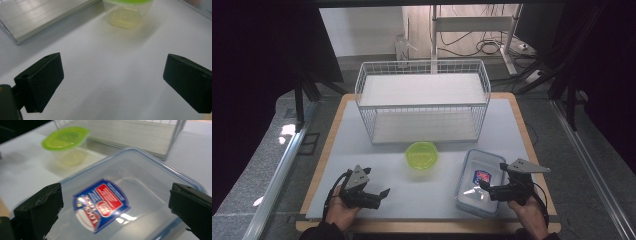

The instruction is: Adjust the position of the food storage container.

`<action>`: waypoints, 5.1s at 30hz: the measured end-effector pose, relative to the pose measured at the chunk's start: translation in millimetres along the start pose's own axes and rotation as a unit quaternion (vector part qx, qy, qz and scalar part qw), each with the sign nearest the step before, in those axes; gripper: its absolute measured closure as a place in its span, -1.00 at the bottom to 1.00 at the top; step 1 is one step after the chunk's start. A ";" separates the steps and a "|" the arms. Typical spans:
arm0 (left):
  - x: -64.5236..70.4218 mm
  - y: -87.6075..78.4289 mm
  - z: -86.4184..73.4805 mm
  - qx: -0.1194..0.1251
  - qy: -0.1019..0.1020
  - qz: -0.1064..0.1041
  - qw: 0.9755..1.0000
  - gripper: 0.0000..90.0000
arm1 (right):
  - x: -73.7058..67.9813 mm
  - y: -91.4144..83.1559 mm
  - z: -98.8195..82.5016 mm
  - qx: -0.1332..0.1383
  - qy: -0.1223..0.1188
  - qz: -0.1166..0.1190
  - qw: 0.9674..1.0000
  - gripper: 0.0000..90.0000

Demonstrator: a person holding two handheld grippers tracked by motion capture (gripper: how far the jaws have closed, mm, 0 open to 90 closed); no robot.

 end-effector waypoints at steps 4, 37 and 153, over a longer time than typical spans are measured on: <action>1.1 0.4 0.3 0.000 0.001 0.000 1.000 -0.94 | 1.4 0.5 -2.6 -0.006 -0.015 -0.012 1.000 -1.00; 12.1 17.7 33.2 0.015 -0.048 -0.060 0.997 -0.05 | -1.7 2.2 -3.5 0.000 -0.041 -0.027 0.999 -1.00; -33.0 51.5 46.6 -0.070 -0.048 -0.057 0.995 1.00 | 1.2 -0.2 -3.5 0.000 -0.043 -0.041 0.998 -1.00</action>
Point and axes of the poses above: each handheld gripper's, and its own axes: y roughly forward along the jaws, z roughly out of its top, x roughly to its right, the point moved 6 cm from there along y, roughly forward along the jaws, and after that the axes turned 13 degrees about x, right-handed, at the moved point
